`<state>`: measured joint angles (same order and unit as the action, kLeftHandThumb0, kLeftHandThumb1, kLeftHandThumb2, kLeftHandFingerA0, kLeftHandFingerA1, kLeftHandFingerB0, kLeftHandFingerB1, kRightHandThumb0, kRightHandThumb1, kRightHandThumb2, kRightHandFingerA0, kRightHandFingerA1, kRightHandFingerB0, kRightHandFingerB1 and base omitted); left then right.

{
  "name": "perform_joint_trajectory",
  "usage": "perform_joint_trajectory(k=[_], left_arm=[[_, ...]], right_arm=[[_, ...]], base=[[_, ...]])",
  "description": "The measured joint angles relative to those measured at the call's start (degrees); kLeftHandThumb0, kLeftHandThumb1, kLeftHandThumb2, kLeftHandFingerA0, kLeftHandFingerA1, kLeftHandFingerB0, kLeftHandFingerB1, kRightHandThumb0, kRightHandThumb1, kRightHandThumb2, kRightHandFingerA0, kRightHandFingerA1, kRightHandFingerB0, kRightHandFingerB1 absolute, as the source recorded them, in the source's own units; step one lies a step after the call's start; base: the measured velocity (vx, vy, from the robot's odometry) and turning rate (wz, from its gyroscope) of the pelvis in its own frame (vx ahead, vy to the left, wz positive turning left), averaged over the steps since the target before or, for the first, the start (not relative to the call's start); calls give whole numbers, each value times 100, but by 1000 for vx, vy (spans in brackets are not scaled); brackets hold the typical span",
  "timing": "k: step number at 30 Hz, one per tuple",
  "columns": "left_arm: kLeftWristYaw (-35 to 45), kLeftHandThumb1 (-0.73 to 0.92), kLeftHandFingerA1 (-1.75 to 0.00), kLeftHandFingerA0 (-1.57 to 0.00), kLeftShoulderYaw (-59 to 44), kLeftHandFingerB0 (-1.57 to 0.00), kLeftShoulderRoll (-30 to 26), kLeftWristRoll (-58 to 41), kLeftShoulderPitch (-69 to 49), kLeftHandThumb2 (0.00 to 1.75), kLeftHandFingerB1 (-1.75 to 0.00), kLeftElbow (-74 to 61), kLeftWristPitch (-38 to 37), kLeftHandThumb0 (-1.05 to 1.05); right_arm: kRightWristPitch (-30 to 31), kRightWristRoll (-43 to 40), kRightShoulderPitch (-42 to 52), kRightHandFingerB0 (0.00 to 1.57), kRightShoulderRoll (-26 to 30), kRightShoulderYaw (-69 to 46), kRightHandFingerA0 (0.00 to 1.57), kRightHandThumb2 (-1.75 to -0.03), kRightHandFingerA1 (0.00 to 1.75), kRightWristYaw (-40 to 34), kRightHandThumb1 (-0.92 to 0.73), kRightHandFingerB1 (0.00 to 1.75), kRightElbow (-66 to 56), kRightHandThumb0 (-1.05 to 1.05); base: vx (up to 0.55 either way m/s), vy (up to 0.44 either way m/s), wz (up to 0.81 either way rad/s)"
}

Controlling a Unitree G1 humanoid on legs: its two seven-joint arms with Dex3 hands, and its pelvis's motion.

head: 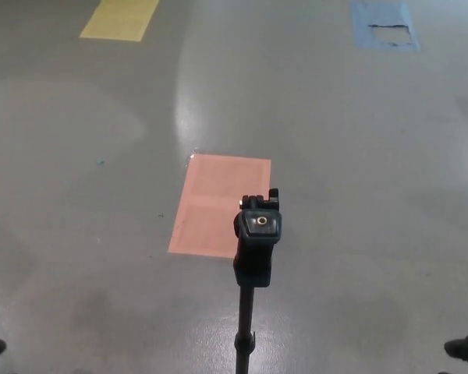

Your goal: The robot uses its left hand to grab the top of a phone stand kept on the floor and rotates it anti-clockwise

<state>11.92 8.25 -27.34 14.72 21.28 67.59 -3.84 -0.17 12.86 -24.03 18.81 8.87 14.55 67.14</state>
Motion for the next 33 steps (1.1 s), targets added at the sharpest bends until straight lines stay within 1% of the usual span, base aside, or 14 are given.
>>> perform_joint_trajectory(k=[1, 3, 4, 6, 7, 11, 12, 16, 18, 19, 26, 27, 30, 33], left_arm=[[76, 69, -39, -56, 21, -25, -55, 17, 81, 62, -30, 99, -64, -40], [81, 69, -39, -56, 17, -25, -67, 25, 93, 62, -30, 181, -170, -40], [47, 69, -36, -45, -12, -22, -64, 21, 74, 61, -29, 198, -240, -42], [-41, 69, -36, -45, -72, -22, -58, 11, 38, 61, -29, 203, -358, -42], [-102, 55, -41, -27, -125, -17, -39, -3, 13, 72, -36, 183, -445, -51], [-242, 61, -34, -31, -327, -21, 70, -68, -112, 59, -28, -159, -772, -50], [-255, 49, -41, -25, -363, -17, 94, -85, -149, 72, -36, -302, -838, -57], [-290, 48, -42, -25, -472, -13, 183, -152, -290, 73, -35, -1018, -1058, -60], [-293, 46, -40, -23, -491, -10, 233, -171, -378, 68, -34, -1487, -1141, -56], [-291, 33, -46, -1, -493, 0, 243, -174, -411, 88, -48, -1651, -1159, -30], [-275, 27, -47, 0, -498, 0, 270, -197, -671, 84, -50, -3044, -1209, -29], [-274, 37, -33, -9, -498, -5, 272, -199, -692, 67, -21, -3167, -1210, -51], [-262, 43, -25, -11, -496, -5, 282, -212, -802, 57, -20, -3796, -1213, -47], [-241, 33, -26, -7, -491, 0, 298, -231, -904, 69, -21, -4432, -1215, -46]], right_arm=[[-7, 22, -101, 8, 41, 36, 33, -65, 41, 97, -77, 20, 110, -39], [-25, 38, -162, 8, 70, 80, 33, -65, 41, 210, -77, 20, 238, -39], [-34, 46, -164, 6, 76, 99, 37, -63, 40, 254, -79, 25, 282, -40], [-46, 55, -164, 6, 77, 123, 37, -63, 40, 309, -79, 25, 342, -40], [-54, 61, -164, 7, 78, 137, 34, -67, 41, 337, -77, 19, 370, -38], [-84, 66, -164, 8, 78, 164, 34, -67, 41, 382, -77, 19, 417, -38], [-90, 66, -164, 8, 79, 164, 34, -66, 41, 388, -76, 19, 419, -38], [-105, 59, -164, 8, 78, 162, 32, -67, 41, 409, -77, 19, 424, -38], [-112, 57, -164, 5, 77, 160, 32, -63, 38, 416, -80, 25, 424, -39], [-113, 56, -164, 8, 77, 161, 32, -66, 40, 417, -77, 19, 425, -38], [-120, 53, -164, 9, 76, 162, 34, -66, 41, 426, -77, 20, 425, -39], [-121, 52, -164, 8, 76, 163, 34, -66, 41, 427, -77, 20, 425, -39], [-125, 53, -164, 8, 75, 166, 33, -66, 41, 432, -77, 20, 425, -38], [-128, 52, -164, 8, 75, 168, 34, -66, 41, 437, -77, 20, 424, -39]], base=[[0, 0, 0], [0, 0, 0], [0, 0, 0], [0, 0, 0], [0, 0, 0], [0, 0, 0], [0, 0, 0], [0, 0, 0], [0, 0, 0], [0, 0, 0], [0, 0, 0], [0, 0, 0], [0, 0, 0], [0, 0, 0]])
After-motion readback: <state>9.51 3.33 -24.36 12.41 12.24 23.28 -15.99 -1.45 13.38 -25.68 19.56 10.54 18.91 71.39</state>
